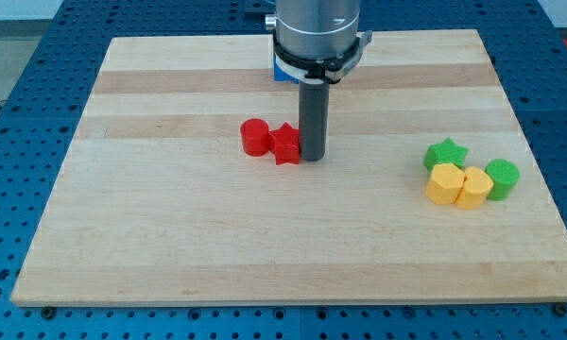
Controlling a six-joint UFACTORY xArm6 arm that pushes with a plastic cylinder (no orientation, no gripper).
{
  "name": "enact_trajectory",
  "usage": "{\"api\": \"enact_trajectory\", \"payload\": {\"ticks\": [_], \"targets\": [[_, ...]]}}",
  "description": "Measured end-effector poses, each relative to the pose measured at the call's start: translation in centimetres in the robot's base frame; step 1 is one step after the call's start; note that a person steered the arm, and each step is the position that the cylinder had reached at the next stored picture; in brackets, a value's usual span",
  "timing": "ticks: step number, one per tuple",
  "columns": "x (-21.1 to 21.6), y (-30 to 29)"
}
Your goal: Push the green circle into green star
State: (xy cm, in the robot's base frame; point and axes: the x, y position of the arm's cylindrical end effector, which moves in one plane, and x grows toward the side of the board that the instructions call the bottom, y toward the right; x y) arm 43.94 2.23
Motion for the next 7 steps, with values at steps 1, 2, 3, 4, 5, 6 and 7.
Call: {"api": "enact_trajectory", "payload": {"ticks": [1, 2, 3, 4, 5, 6, 7], "targets": [[0.12, 7.36], [0.11, 7.36], [0.11, 7.36], [0.09, 7.36], [0.09, 7.36], [0.08, 7.36], [0.04, 7.36]]}}
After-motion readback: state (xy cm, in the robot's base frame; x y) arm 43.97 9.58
